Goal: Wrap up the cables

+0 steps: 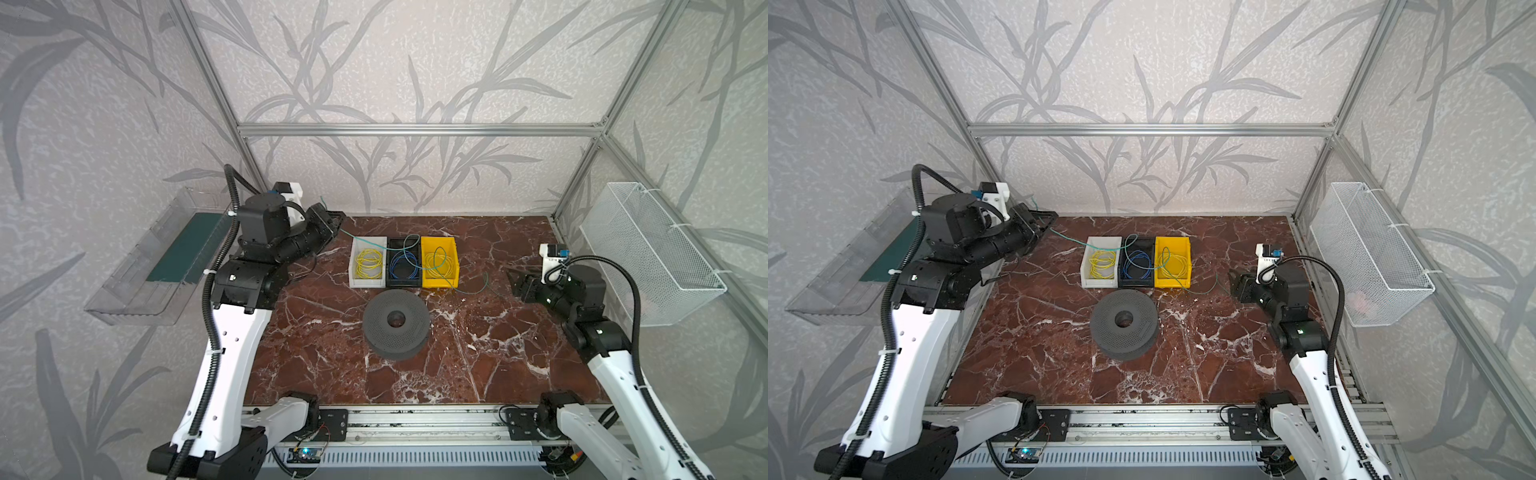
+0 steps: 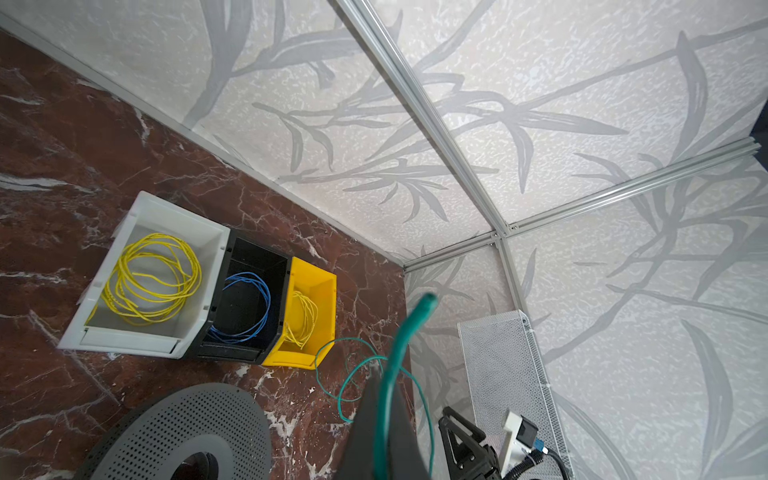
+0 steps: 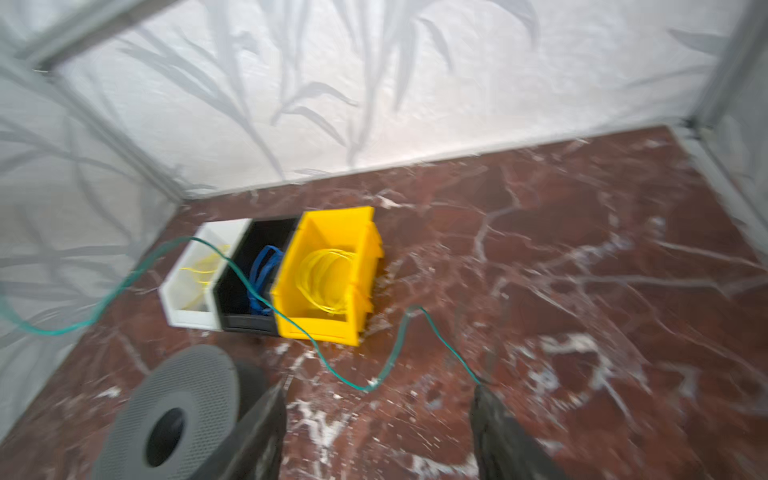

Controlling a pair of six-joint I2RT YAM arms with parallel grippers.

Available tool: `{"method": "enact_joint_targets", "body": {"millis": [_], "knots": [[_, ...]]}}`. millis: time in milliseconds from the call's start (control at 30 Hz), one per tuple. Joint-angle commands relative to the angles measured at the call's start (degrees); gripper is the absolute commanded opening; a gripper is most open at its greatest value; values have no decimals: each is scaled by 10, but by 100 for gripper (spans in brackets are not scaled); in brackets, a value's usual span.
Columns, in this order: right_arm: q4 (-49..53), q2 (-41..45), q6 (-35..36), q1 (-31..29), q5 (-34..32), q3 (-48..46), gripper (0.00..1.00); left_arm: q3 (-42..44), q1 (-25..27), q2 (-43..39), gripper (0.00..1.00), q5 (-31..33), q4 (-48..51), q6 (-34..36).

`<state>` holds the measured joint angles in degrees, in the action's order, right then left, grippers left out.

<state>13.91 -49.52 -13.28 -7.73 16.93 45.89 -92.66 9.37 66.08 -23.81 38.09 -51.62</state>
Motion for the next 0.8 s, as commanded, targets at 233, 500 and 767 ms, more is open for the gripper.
{"method": "enact_joint_targets", "body": {"millis": [233,500,767], "knots": [[-176,-184,84,-210,34,37,74,-63,20,-4,0,1,48,-1],[-283,-322,89,-245,-8,72,76,-76,20,-9,0,-6,74,5],[-459,-414,33,-245,9,20,74,-80,20,-18,0,-10,75,1]]}}
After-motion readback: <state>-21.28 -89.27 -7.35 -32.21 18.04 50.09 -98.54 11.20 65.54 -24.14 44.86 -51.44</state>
